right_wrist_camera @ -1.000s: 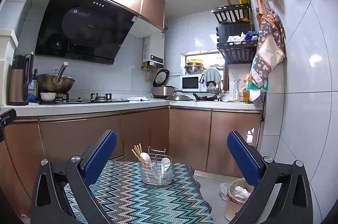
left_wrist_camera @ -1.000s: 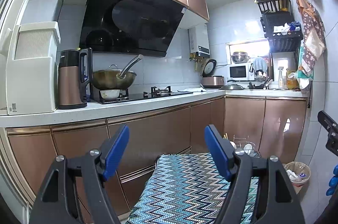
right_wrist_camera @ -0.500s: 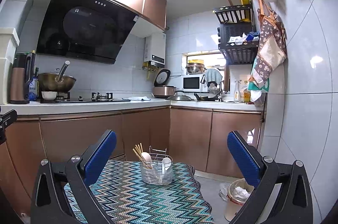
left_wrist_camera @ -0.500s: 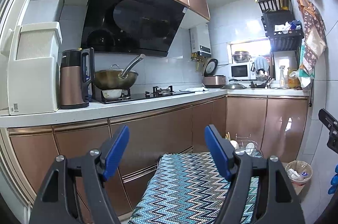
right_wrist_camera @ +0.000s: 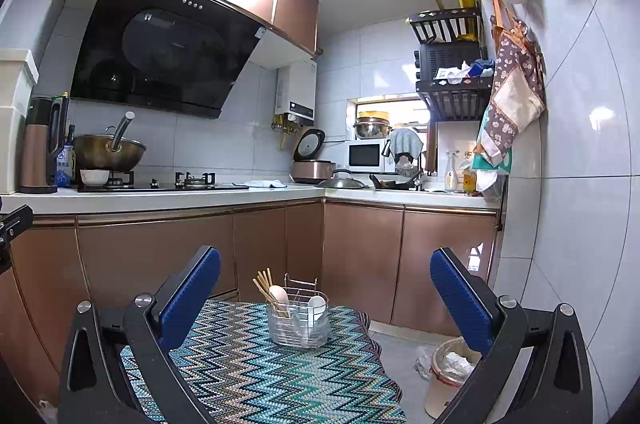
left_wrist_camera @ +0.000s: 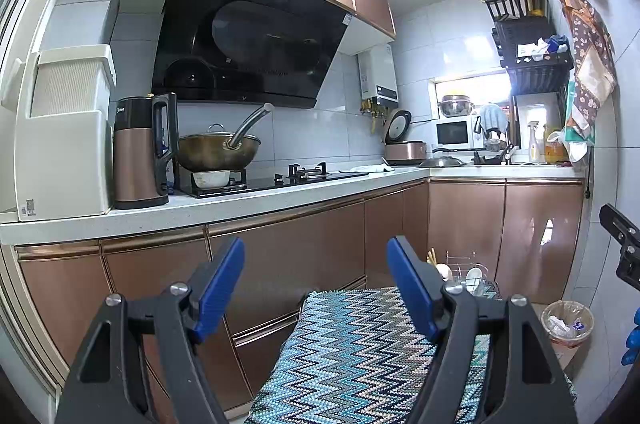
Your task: Organize utensils
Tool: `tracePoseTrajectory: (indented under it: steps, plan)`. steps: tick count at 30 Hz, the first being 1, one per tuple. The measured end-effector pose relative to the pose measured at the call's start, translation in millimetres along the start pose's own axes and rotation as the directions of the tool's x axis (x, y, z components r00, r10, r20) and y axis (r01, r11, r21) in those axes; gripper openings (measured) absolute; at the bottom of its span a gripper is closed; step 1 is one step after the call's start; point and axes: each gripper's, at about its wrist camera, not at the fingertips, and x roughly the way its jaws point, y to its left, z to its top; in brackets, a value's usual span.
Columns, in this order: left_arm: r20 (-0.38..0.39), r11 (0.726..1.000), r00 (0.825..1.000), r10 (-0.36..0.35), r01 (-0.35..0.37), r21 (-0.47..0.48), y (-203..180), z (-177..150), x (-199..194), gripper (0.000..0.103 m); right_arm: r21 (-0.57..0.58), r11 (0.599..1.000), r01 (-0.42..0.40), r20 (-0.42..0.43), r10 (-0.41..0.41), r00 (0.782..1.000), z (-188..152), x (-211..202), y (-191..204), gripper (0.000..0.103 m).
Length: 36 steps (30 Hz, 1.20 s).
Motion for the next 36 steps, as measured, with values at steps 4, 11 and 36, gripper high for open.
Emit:
tracePoseTrajectory:
  steps: [4,11,36]
  plan:
    - [0.002,1.0,1.0,-0.001,0.001,0.005,-1.1,-0.6,-1.4,0.072,-0.001,1.0,-0.001,-0.003,0.001,1.0,-0.5,0.7,0.2,0.103]
    - [0.0,1.0,1.0,-0.004,0.004,0.005,-0.9,-0.6,-1.6,0.072,-0.008,1.0,-0.006,-0.01,0.006,1.0,-1.9,1.8,2.2,0.103]
    - [-0.011,1.0,1.0,-0.007,0.007,-0.01,4.6,-4.2,1.3,0.072,-0.017,1.0,-0.012,-0.022,0.011,1.0,-5.5,3.1,3.8,0.103]
